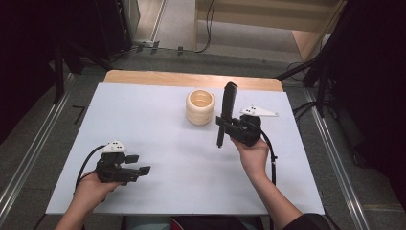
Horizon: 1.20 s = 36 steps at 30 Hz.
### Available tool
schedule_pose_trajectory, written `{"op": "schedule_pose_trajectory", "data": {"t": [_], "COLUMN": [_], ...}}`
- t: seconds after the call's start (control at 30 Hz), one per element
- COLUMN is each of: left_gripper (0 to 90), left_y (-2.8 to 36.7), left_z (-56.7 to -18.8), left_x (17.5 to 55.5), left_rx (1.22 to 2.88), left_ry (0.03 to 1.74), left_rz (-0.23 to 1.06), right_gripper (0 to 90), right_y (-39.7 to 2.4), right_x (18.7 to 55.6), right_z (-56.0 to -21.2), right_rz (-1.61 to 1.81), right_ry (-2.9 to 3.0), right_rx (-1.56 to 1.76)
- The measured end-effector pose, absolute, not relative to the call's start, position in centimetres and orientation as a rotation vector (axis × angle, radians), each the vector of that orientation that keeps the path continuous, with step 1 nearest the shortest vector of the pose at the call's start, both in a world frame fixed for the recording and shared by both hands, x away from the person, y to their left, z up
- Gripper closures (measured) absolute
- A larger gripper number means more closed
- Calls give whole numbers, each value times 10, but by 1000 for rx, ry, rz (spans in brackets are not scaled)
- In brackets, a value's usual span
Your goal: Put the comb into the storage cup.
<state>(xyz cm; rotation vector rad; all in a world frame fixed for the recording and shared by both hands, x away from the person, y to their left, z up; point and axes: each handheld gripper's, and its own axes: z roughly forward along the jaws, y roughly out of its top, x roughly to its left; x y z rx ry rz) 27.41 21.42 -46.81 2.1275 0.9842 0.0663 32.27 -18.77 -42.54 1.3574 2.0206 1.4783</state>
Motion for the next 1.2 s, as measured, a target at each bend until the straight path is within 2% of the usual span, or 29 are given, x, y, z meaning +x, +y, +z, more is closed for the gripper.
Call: {"op": "schedule_pose_trajectory", "data": {"t": [0.73,1.2], "left_gripper": [312,312], "left_y": [214,215], "left_z": [-470,-470], "left_x": [279,280], "left_rx": [2118,2112], "left_ry": [987,990], "left_rz": [57,48], "right_gripper": [701,701], "right_y": [-182,-174], "right_x": [348,362], "right_z": [-416,-397], "right_rz": [1458,1463], "right_ry": [1992,1996], "right_rx": [1351,1336]}}
